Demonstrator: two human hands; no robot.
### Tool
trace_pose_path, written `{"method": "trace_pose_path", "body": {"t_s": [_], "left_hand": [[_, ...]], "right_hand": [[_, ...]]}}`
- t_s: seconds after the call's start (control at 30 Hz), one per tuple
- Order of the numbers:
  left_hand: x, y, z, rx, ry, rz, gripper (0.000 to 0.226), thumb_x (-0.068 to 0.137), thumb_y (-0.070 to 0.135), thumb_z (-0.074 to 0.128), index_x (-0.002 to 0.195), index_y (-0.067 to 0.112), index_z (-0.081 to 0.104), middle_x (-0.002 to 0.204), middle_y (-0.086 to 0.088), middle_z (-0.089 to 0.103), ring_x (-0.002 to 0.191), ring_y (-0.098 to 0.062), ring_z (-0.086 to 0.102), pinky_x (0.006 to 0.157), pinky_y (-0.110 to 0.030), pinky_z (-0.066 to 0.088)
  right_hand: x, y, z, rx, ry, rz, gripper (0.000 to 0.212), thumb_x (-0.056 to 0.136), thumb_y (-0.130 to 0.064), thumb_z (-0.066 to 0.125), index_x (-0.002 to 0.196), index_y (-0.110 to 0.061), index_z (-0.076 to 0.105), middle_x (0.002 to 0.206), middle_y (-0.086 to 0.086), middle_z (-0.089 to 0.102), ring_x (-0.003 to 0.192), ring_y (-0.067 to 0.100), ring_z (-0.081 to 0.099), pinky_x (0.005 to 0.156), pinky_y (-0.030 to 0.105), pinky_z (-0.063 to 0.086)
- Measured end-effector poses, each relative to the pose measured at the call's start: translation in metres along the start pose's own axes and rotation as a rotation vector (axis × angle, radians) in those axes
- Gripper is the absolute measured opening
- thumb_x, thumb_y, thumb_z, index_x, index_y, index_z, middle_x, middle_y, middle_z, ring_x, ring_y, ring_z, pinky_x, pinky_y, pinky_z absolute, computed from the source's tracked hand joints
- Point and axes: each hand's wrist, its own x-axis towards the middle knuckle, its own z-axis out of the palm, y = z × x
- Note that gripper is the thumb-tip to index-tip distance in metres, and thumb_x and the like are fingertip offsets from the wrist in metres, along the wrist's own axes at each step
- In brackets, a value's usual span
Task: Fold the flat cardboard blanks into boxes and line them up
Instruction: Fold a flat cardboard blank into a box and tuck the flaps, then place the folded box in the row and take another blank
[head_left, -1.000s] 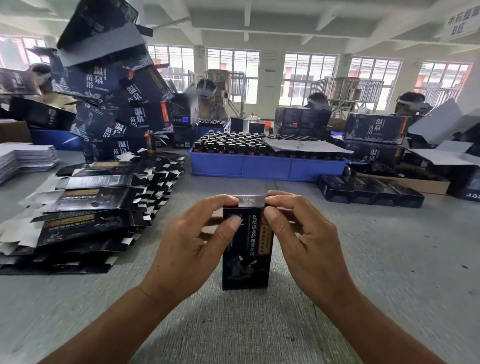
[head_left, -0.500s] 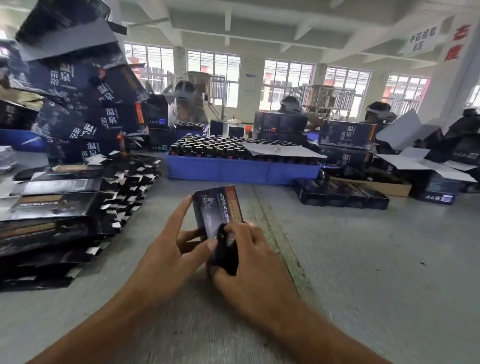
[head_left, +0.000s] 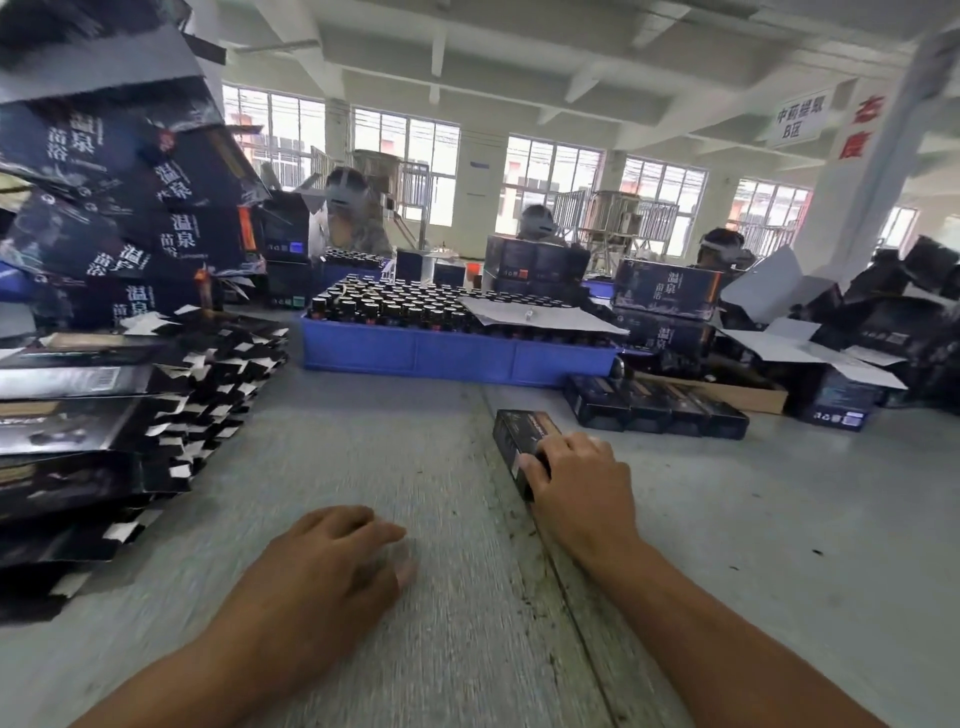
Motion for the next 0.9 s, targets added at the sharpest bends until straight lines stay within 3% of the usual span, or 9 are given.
{"method": "trace_pose_path", "body": {"t_s": [0.13, 0.2, 0.27, 0.33, 0.47, 0.57, 0.67, 0.83, 0.9], "left_hand": [[0.001, 0.005, -0.002, 0.024, 0.027, 0.041, 0.059, 0.083, 0.074, 0.026, 0.127, 0.051, 0.058, 0.14, 0.024, 0.045, 0.135, -0.005, 0.04, 0.11, -0.023, 0.034], [0.006, 0.004, -0.002, 0.11, 0.073, 0.106, 0.05, 0.08, 0.068, 0.036, 0.103, 0.045, 0.073, 0.117, 0.016, 0.066, 0.109, -0.014, 0.067, 0.085, -0.032, 0.056], [0.007, 0.0, 0.0, 0.117, 0.155, 0.136, 0.049, 0.088, 0.067, 0.038, 0.086, 0.038, 0.078, 0.098, 0.006, 0.075, 0.083, -0.019, 0.075, 0.06, -0.034, 0.061], [0.01, -0.004, 0.006, 0.128, 0.186, 0.137, 0.059, 0.095, 0.07, 0.028, 0.085, 0.039, 0.077, 0.096, 0.005, 0.075, 0.08, -0.019, 0.075, 0.053, -0.036, 0.06], [0.011, -0.004, 0.01, 0.087, 0.127, 0.188, 0.033, 0.078, 0.073, 0.039, 0.099, 0.054, 0.057, 0.098, 0.015, 0.07, 0.078, -0.011, 0.073, 0.05, -0.022, 0.047], [0.012, -0.004, 0.014, 0.065, 0.12, 0.187, 0.042, 0.068, 0.073, 0.043, 0.105, 0.054, 0.048, 0.109, 0.022, 0.052, 0.085, -0.003, 0.068, 0.049, -0.018, 0.047], [0.013, -0.006, 0.018, 0.051, 0.173, 0.221, 0.039, 0.069, 0.068, 0.044, 0.105, 0.054, 0.048, 0.11, 0.022, 0.048, 0.093, 0.0, 0.051, 0.05, -0.02, 0.05], [0.013, -0.007, 0.008, 0.201, 0.013, 0.121, 0.039, 0.085, 0.078, 0.027, 0.096, 0.057, 0.058, 0.102, 0.022, 0.065, 0.078, -0.003, 0.071, 0.049, -0.014, 0.047], [0.014, -0.005, -0.003, 0.18, -0.073, 0.065, 0.045, 0.081, 0.078, 0.027, 0.091, 0.058, 0.066, 0.11, 0.021, 0.067, 0.095, -0.004, 0.07, 0.062, -0.027, 0.054]], "right_hand": [[0.027, 0.015, 0.011, -0.039, 0.011, 0.003, 0.037, 0.104, -0.045, 0.04, 0.123, -0.022, 0.062, 0.128, 0.001, 0.062, 0.119, 0.022, 0.055, 0.094, 0.04, 0.048], [0.044, 0.022, 0.018, -0.051, -0.001, 0.01, 0.038, 0.105, -0.044, 0.04, 0.123, -0.021, 0.062, 0.128, 0.001, 0.062, 0.118, 0.022, 0.057, 0.094, 0.042, 0.048], [0.061, 0.03, 0.027, -0.064, -0.034, 0.006, 0.039, 0.104, -0.044, 0.04, 0.127, -0.02, 0.06, 0.133, 0.002, 0.06, 0.124, 0.023, 0.054, 0.099, 0.043, 0.044], [0.078, 0.037, 0.036, -0.093, -0.094, -0.014, 0.045, 0.104, -0.044, 0.038, 0.138, -0.019, 0.053, 0.146, 0.004, 0.053, 0.138, 0.024, 0.043, 0.11, 0.045, 0.035], [0.109, 0.05, 0.052, -0.164, -0.209, -0.015, 0.06, 0.105, -0.048, 0.033, 0.156, -0.016, 0.028, 0.164, 0.006, 0.026, 0.154, 0.023, 0.014, 0.123, 0.05, 0.012], [0.127, 0.053, 0.061, -0.173, -0.233, 0.016, 0.068, 0.103, -0.055, 0.035, 0.158, -0.017, 0.022, 0.166, 0.006, 0.02, 0.155, 0.026, 0.009, 0.123, 0.051, 0.005], [0.135, 0.054, 0.069, -0.159, -0.221, 0.028, 0.074, 0.099, -0.061, 0.038, 0.158, -0.018, 0.022, 0.166, 0.007, 0.02, 0.155, 0.028, 0.01, 0.123, 0.052, 0.005], [0.126, 0.047, 0.065, -0.133, -0.205, -0.002, 0.075, 0.099, -0.058, 0.041, 0.159, -0.022, 0.014, 0.169, 0.008, 0.006, 0.155, 0.027, 0.001, 0.124, 0.049, 0.004], [0.113, 0.035, 0.056, -0.099, -0.208, -0.048, 0.069, 0.101, -0.052, 0.04, 0.159, -0.021, 0.017, 0.168, 0.008, 0.009, 0.155, 0.026, 0.004, 0.125, 0.046, 0.008]]}}
